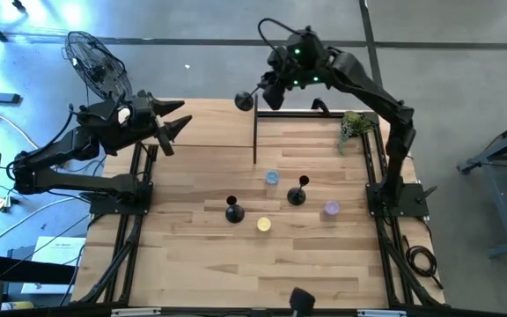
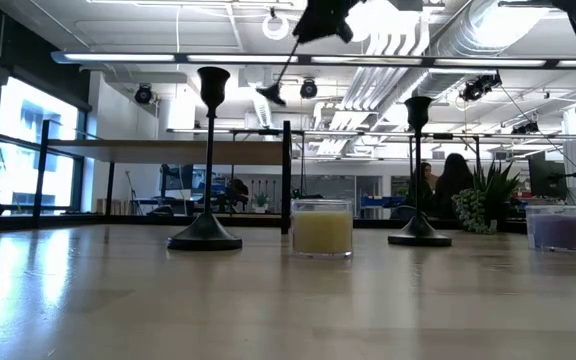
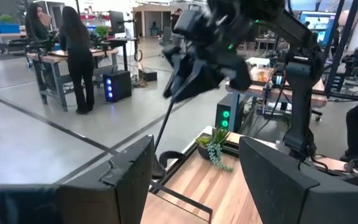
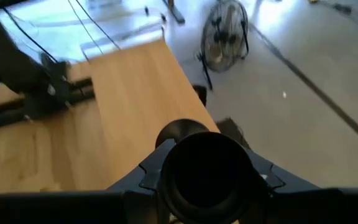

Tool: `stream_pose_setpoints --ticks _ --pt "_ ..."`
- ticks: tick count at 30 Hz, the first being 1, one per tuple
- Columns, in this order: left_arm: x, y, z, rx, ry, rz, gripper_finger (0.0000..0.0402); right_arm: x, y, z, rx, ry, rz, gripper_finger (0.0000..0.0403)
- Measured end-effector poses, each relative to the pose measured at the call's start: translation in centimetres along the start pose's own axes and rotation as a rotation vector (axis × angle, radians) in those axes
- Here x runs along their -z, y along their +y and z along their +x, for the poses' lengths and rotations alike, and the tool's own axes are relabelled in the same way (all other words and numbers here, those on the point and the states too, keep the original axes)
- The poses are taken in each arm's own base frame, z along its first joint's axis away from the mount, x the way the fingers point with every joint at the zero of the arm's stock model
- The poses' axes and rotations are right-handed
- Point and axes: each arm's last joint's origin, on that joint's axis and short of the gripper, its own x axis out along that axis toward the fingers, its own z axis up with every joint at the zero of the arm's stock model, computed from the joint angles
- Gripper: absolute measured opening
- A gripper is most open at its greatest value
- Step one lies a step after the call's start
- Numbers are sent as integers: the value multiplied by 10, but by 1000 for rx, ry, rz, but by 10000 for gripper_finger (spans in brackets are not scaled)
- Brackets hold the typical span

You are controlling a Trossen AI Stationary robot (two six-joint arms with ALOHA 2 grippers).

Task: Pick & Place candle stick holders
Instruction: Put the top black candle holder on the shelf

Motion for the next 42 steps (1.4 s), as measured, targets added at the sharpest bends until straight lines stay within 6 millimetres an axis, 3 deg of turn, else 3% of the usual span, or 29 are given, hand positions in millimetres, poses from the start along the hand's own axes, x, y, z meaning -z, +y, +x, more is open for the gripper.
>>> stream_pose_setpoints --ticks 16,27,32,37,42 --pt "4 0 0 -5 38 13 233 23 -4 45 -38 1 -16 114" --pt "4 0 0 -7 43 14 233 31 -6 52 -5 30 -29 114" --pt "10 -3 14 -68 84 47 233 31 -3 53 -13 31 -32 114" --pt "17 -10 36 -42 140 204 233 32 11 54 -58 40 -48 114" --pt "8 -11 54 -57 248 299 233 29 31 50 -103 58 -78 114"
